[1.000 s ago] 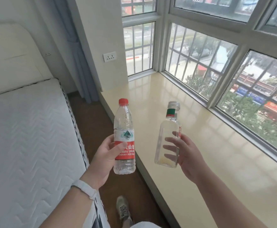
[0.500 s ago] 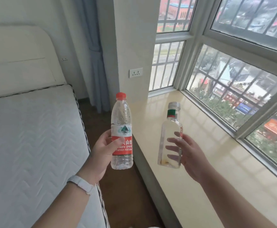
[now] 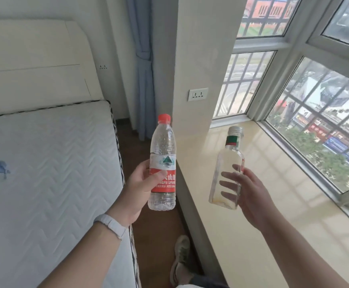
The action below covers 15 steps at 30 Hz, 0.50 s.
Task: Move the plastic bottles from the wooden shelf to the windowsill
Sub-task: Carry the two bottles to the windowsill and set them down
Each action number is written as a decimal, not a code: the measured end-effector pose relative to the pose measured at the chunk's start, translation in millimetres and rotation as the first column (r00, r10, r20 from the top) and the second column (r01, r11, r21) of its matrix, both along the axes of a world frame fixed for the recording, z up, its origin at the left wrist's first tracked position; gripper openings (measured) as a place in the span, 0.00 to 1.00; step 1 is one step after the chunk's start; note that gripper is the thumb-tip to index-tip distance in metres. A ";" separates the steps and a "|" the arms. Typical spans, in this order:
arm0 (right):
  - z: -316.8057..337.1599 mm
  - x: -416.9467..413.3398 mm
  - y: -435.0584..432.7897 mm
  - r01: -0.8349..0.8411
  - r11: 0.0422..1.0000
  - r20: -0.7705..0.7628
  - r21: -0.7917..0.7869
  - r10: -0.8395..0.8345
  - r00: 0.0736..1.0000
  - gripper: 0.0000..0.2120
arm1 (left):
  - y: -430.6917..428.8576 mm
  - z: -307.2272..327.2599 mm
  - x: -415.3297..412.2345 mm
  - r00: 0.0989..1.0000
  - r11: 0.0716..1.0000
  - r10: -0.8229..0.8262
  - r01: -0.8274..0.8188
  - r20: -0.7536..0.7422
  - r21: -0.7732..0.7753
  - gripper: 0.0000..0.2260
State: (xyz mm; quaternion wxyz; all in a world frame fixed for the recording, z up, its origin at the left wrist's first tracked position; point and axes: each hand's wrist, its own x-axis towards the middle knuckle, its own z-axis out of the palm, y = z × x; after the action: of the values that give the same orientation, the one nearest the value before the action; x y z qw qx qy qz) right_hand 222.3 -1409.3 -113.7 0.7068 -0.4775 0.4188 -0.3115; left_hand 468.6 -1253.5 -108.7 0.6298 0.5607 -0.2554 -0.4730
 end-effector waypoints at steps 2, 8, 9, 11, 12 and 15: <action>-4.4 15.6 -20.8 -0.009 1.000 0.003 0.010 0.009 1.000 0.26 | -22.6 0.3 12.1 1.000 1.000 0.002 -0.003 0.015 0.024 0.23; -8.5 43.8 -93.3 0.014 0.999 0.031 0.043 -0.016 0.999 0.27 | -105.3 9.6 43.4 0.999 0.995 -0.032 0.029 0.038 0.098 0.30; -8.8 47.3 -106.7 0.025 0.999 0.037 0.047 -0.027 0.999 0.28 | -119.3 11.2 48.1 0.998 0.994 -0.046 0.041 0.049 0.104 0.29; -11.0 53.8 -133.5 0.040 0.998 0.053 0.058 -0.043 0.998 0.28 | -145.8 14.9 56.2 0.994 0.991 -0.069 0.059 0.080 0.121 0.29; -12.4 57.3 -146.1 0.041 0.997 0.059 0.063 -0.045 0.997 0.27 | -158.1 16.8 59.3 0.993 0.990 -0.076 0.064 0.091 0.128 0.29; -15.5 70.5 -178.7 0.030 0.996 0.068 0.079 -0.035 0.997 0.26 | -191.7 19.1 68.8 0.990 0.989 -0.086 0.071 0.114 0.126 0.30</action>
State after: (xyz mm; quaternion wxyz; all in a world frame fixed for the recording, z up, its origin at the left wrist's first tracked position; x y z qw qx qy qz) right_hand 292.8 -1588.0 -129.1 0.7336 -0.4317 0.4136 -0.3230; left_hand 537.4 -1445.2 -89.6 0.5588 0.6148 -0.2852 -0.4779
